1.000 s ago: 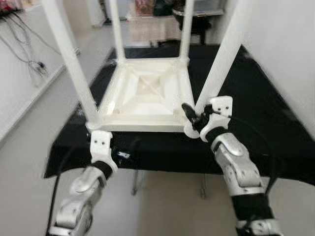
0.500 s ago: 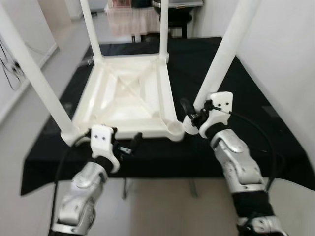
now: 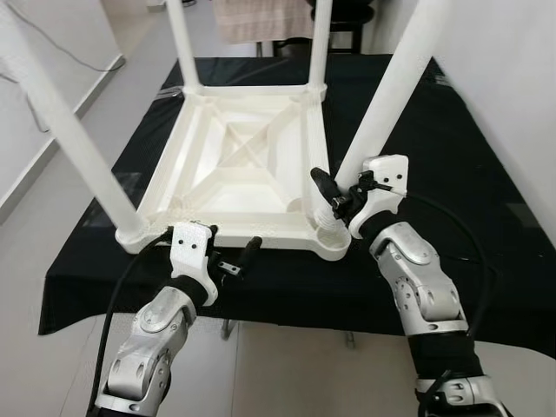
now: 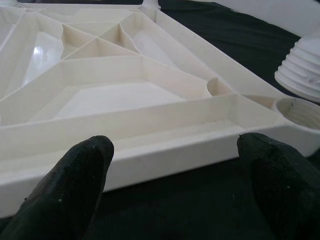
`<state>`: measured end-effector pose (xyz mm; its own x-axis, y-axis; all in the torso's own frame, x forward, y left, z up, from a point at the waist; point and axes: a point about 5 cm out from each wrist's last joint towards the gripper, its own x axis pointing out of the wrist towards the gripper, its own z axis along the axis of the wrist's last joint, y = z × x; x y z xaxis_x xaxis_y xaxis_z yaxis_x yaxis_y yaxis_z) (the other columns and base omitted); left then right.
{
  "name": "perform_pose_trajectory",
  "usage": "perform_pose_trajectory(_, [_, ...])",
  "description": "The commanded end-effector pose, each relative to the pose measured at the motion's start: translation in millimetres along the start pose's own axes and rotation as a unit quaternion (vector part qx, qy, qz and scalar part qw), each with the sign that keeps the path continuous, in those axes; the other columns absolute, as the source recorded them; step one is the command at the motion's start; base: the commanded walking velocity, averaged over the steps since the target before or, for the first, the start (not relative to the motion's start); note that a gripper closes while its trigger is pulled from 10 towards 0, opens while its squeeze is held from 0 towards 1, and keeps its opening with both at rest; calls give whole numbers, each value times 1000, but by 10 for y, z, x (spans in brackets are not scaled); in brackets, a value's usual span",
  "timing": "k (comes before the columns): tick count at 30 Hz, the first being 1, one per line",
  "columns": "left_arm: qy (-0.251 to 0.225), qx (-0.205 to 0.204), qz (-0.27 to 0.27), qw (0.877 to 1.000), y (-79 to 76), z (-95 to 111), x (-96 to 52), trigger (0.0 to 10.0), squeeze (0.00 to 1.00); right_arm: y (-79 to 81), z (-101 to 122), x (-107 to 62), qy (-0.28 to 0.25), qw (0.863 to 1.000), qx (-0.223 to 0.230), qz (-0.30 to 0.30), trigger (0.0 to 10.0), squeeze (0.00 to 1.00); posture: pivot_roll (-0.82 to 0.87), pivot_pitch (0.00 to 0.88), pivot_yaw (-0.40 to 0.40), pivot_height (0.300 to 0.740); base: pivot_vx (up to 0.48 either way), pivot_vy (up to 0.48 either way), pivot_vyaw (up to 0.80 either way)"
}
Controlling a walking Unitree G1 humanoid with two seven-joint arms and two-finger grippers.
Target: Building children table
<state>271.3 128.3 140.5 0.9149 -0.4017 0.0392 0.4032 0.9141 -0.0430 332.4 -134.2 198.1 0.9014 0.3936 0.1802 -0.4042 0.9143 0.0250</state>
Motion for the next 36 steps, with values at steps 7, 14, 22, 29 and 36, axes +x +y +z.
perform_pose_trajectory(7, [10, 13, -6, 1000, -22, -33, -26, 10000, 0, 49, 49, -26, -15, 1000, 2, 20, 10000, 0, 26, 76, 30, 740, 0, 0, 0])
perform_pose_trajectory(14, [5, 13, -4, 1000, -5, -31, -34, 10000, 0, 57, 42, -32, -15, 1000, 5, 24, 10000, 0, 26, 74, 30, 740, 186, 0, 0])
perform_pose_trajectory(22, [2, 10, -7, 1000, -9, -16, -33, 10000, 0, 67, 44, -36, -17, 999, 8, 29, 10000, 0, 26, 75, 31, 740, 290, 0, 0])
perform_pose_trajectory(29, [2, 9, -11, 1000, -22, -15, -32, 10000, 0, 81, 51, -40, -20, 999, 9, 35, 10000, 0, 26, 75, 33, 740, 270, 0, 0])
perform_pose_trajectory(36, [4, 24, -15, 1000, -31, -19, -27, 10000, 0, 99, 46, -47, -20, 999, 7, 43, 10000, 0, 28, 75, 33, 740, 111, 0, 0])
